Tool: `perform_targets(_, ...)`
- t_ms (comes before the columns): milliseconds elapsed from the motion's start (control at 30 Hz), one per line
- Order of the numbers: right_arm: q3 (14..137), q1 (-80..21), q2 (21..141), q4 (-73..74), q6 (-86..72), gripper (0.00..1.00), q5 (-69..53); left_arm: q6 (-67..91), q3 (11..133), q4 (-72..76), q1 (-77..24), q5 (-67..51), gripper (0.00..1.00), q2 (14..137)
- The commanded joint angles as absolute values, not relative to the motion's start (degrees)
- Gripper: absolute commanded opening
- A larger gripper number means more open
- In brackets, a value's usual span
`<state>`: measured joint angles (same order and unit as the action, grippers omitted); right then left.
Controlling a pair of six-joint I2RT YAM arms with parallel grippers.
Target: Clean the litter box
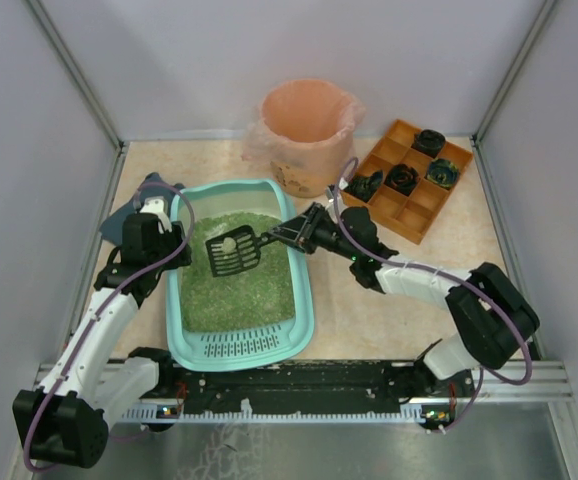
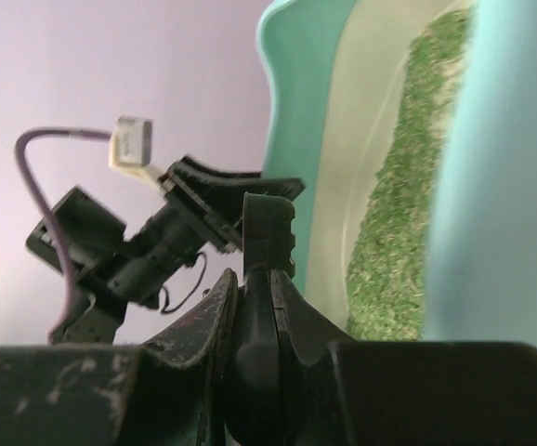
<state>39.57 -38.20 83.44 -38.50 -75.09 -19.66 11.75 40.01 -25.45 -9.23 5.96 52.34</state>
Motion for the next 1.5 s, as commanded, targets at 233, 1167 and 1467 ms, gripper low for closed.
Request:
perform_targets(233, 49.0, -40.8, 81.4, -31.7, -67.3, 0.00, -20.0, 12.1, 40.2, -24.2, -9.5, 4.9, 0.61, 51.9)
perform_targets(1167, 51.1, -37.5, 82.7, -33.3, -73.1, 0.00, -17.5, 12.2, 40.3, -24.6, -9.5, 5.2, 0.61, 51.8)
perform_targets(1467, 58.9, -32.9, 82.9, -27.9, -72.6, 0.00, -18.2, 12.2, 40.3, -24.6, -9.5, 5.1, 0.61, 51.8)
